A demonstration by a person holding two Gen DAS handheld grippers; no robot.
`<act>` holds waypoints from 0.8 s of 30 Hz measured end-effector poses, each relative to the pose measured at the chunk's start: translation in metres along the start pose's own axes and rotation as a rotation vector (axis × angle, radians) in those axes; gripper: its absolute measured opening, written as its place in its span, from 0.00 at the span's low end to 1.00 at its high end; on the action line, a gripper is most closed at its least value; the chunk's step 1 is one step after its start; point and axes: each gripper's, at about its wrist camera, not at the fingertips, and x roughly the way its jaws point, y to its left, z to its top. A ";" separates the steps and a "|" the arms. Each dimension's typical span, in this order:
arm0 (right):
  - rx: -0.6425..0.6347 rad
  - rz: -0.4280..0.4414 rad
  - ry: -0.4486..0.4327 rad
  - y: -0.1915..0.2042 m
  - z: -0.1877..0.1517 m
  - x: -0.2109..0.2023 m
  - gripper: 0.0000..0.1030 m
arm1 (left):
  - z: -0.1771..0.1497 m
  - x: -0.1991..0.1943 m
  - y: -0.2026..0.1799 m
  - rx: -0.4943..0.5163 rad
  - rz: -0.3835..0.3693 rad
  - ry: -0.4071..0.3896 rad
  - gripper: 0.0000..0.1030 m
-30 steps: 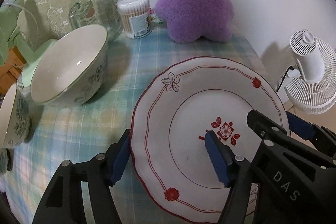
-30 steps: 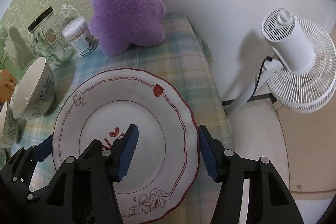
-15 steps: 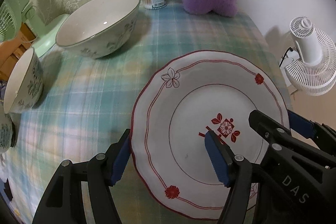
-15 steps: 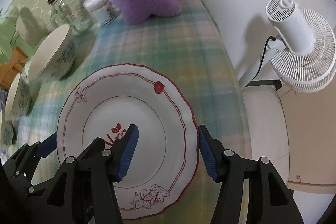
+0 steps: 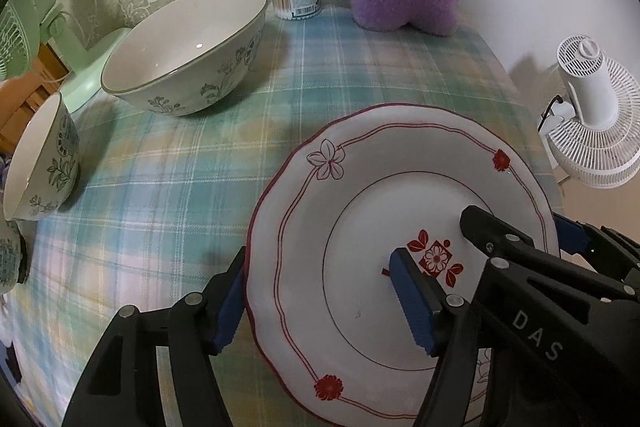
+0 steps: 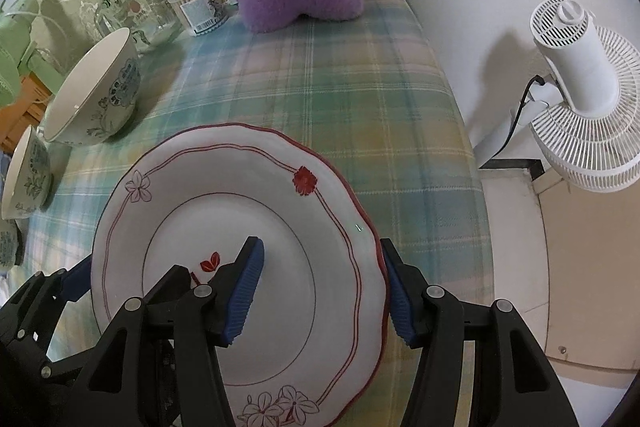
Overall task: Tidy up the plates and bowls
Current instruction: 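Grasp the rim of the red-patterned white plate with both grippers, then lift the red-patterned plate with both grippers and carry it over the yellow-floral stack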
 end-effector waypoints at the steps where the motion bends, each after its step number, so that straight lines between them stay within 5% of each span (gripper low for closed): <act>1: 0.002 -0.002 0.002 0.000 0.000 0.000 0.58 | 0.000 0.000 0.000 0.001 0.002 0.003 0.68; 24: 0.032 -0.089 -0.076 0.021 -0.038 -0.103 0.57 | -0.039 -0.096 0.016 0.020 -0.094 -0.075 0.67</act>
